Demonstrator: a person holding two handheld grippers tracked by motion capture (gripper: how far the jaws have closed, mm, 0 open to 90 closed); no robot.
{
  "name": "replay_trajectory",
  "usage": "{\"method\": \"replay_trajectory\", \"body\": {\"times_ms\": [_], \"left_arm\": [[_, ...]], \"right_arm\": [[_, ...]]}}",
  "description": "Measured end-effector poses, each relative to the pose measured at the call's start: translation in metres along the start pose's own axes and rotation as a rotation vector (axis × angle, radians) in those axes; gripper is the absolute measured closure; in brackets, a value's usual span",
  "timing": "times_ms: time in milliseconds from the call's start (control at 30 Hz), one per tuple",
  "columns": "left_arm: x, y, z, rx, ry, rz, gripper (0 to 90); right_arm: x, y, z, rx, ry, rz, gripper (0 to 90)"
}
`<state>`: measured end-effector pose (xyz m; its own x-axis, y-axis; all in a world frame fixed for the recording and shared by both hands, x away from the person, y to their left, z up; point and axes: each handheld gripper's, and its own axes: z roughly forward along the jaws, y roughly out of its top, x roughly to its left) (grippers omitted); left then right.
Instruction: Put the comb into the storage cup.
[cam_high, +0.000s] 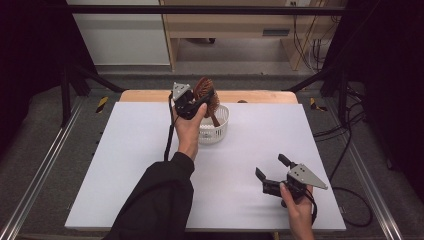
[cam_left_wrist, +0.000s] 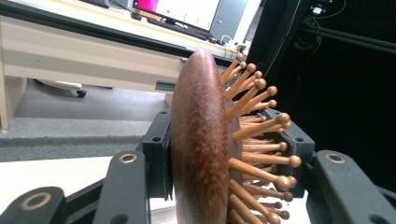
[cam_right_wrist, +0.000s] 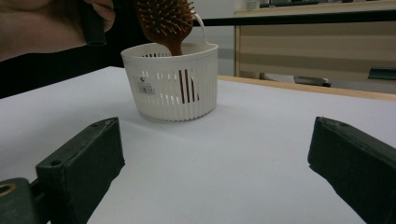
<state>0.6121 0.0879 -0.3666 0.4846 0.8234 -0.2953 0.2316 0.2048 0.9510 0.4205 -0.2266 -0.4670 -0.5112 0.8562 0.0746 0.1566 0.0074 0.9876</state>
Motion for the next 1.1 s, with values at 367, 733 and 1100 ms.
{"method": "replay_trajectory", "body": {"times_ms": [367,733,1100], "left_arm": [[-0.0013,-0.0031,0.0024,0.009,-0.005,0.003,49.4],[-0.0013,-0.0054,0.0026,0.014,-0.013,-0.001,49.3],[0.0055,-0.0060,-0.0006,0.027,-0.012,-0.026,48.7]], "right_arm": [[-0.0007,0.0002,-0.0006,-0.001,-0.001,-0.001,3.8],[-0.0009,0.0002,-0.0006,-0.004,-0.001,0.001,3.8],[-0.0003,-0.0001,-0.0002,0.000,0.000,0.003,3.7]]}}
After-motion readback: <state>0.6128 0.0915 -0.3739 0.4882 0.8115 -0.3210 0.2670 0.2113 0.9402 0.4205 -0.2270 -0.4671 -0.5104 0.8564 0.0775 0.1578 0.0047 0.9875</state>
